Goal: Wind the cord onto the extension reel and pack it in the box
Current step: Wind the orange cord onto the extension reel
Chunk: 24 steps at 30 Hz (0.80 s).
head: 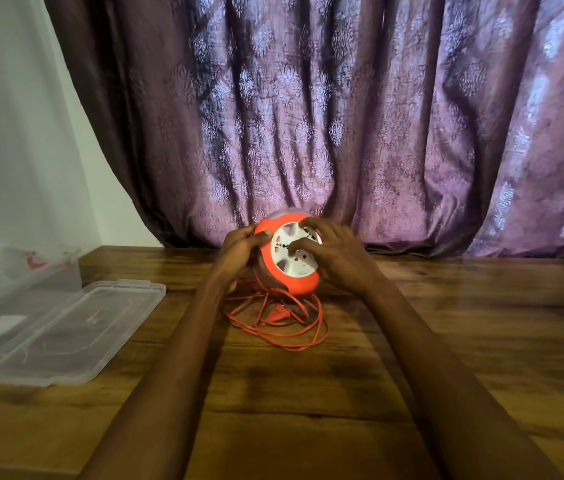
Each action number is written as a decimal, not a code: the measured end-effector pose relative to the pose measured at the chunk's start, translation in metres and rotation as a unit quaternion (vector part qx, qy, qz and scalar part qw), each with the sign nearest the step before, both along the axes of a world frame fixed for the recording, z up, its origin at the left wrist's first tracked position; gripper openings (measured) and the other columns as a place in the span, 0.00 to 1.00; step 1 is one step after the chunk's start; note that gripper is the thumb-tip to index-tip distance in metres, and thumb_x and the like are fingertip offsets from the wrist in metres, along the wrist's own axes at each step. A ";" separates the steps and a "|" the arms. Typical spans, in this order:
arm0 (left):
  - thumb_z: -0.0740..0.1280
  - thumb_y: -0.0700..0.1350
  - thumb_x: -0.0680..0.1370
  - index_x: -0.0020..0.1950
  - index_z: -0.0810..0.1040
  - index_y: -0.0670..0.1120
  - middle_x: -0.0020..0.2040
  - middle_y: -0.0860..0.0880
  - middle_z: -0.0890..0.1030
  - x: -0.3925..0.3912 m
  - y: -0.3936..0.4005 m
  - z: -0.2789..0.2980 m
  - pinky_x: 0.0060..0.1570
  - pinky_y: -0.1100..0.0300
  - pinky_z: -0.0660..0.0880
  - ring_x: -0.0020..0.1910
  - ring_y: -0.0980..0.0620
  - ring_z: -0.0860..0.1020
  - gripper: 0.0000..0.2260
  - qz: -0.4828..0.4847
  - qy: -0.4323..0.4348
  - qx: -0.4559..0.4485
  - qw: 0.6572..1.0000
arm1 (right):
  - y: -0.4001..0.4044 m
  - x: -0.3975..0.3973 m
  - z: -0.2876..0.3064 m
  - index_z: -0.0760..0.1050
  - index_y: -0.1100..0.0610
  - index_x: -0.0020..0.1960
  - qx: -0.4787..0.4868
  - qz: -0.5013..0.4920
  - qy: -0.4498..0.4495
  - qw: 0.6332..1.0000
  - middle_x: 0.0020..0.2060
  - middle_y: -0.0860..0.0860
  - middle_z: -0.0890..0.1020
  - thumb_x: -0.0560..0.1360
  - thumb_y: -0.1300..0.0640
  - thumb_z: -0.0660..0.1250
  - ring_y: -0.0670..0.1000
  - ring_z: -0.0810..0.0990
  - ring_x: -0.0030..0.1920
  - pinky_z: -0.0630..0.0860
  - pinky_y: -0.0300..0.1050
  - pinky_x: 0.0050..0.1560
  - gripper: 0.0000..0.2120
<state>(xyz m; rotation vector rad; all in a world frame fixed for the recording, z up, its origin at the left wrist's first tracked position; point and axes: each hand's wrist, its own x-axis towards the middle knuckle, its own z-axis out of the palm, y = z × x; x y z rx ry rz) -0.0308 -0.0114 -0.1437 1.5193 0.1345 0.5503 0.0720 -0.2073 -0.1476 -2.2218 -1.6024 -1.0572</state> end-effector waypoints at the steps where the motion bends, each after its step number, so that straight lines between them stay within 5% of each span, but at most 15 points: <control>1: 0.67 0.43 0.79 0.52 0.82 0.45 0.38 0.52 0.85 0.000 0.001 0.000 0.34 0.62 0.78 0.33 0.55 0.81 0.06 -0.003 0.004 -0.002 1.000 | 0.003 -0.002 0.000 0.77 0.42 0.60 -0.009 0.008 0.000 1.000 0.69 0.54 0.72 0.71 0.49 0.69 0.58 0.72 0.66 0.69 0.52 0.60 0.18; 10: 0.68 0.44 0.79 0.59 0.81 0.39 0.48 0.39 0.84 -0.002 0.012 -0.001 0.41 0.55 0.78 0.43 0.45 0.80 0.12 0.002 0.024 -0.002 1.000 | 0.014 -0.018 -0.006 0.76 0.34 0.61 -0.066 -0.032 -0.063 0.995 0.71 0.48 0.73 0.73 0.50 0.61 0.58 0.69 0.71 0.65 0.54 0.62 0.19; 15: 0.69 0.43 0.79 0.57 0.80 0.43 0.35 0.52 0.84 0.002 0.003 -0.002 0.26 0.66 0.74 0.28 0.56 0.80 0.08 0.001 0.007 0.040 0.999 | 0.012 -0.013 -0.007 0.69 0.32 0.68 -0.038 -0.113 -0.043 0.992 0.66 0.49 0.76 0.74 0.48 0.64 0.57 0.72 0.64 0.65 0.54 0.57 0.24; 21: 0.73 0.40 0.75 0.50 0.75 0.50 0.37 0.52 0.80 0.013 -0.018 -0.007 0.23 0.66 0.70 0.24 0.58 0.75 0.10 0.022 -0.042 0.034 0.998 | 0.021 -0.016 -0.001 0.67 0.36 0.70 0.109 -0.217 0.131 0.961 0.53 0.55 0.84 0.69 0.35 0.66 0.61 0.79 0.57 0.71 0.54 0.56 0.30; 24: 0.74 0.39 0.73 0.51 0.75 0.51 0.42 0.50 0.82 0.017 -0.025 -0.011 0.28 0.58 0.77 0.29 0.50 0.80 0.12 0.019 -0.056 0.038 0.998 | 0.026 -0.021 0.003 0.69 0.37 0.65 0.204 -0.222 0.306 0.903 0.54 0.56 0.85 0.63 0.30 0.66 0.61 0.81 0.57 0.75 0.53 0.57 0.33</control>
